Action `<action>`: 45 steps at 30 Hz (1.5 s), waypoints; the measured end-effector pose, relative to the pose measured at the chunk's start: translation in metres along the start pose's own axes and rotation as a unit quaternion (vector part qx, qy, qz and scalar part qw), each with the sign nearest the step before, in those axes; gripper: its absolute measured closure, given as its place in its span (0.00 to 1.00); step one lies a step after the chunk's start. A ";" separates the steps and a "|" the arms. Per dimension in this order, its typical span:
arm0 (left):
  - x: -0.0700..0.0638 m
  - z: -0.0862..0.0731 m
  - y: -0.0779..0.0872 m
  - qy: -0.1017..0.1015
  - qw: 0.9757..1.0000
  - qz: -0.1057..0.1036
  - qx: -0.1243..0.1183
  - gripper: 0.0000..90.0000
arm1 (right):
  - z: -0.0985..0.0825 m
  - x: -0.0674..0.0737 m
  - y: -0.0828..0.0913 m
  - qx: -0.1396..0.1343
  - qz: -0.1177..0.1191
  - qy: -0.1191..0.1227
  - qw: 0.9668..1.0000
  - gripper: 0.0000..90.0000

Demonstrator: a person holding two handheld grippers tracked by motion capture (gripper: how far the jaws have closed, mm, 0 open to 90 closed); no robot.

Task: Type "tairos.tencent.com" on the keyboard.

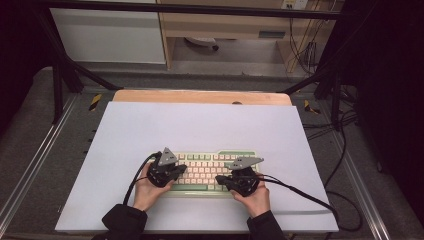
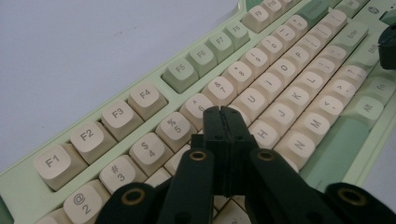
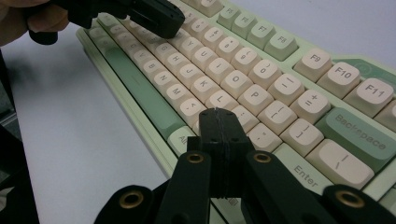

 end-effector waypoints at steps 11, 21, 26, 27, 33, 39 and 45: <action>0.002 -0.008 0.022 0.002 1.000 0.000 -0.010 1.00 | 0.001 0.001 0.002 -0.002 -0.002 -0.002 1.000 1.00; 0.008 -0.023 0.039 0.010 1.000 0.007 -0.015 1.00 | 0.003 0.002 0.003 -0.006 0.000 -0.006 1.000 1.00; 0.011 -0.030 0.048 0.015 1.000 0.011 -0.016 1.00 | 0.005 0.003 0.002 -0.006 -0.001 -0.006 1.000 1.00; 0.012 -0.031 0.049 0.017 1.000 0.011 -0.017 1.00 | 0.006 0.003 0.002 -0.004 0.000 -0.006 1.000 1.00; 0.015 -0.042 0.058 0.023 0.999 0.016 -0.016 0.99 | 0.011 0.009 -0.006 -0.001 0.002 -0.003 1.000 1.00; 0.018 -0.051 0.064 0.029 0.999 0.016 -0.018 0.99 | 0.014 0.011 -0.015 0.003 0.006 0.001 1.000 1.00; 0.019 -0.056 0.065 0.034 0.999 0.015 -0.019 0.99 | 0.012 0.010 -0.020 0.010 0.001 0.002 1.000 1.00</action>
Point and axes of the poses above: each handheld gripper's, and its own axes: y roughly backward along the jaws, z roughly out of its top, x roughly to its left, the point moved 1 cm from there along -y, roughly forward along the jaws, and after that the axes turned 12 degrees about -y, right-handed, at the moved point
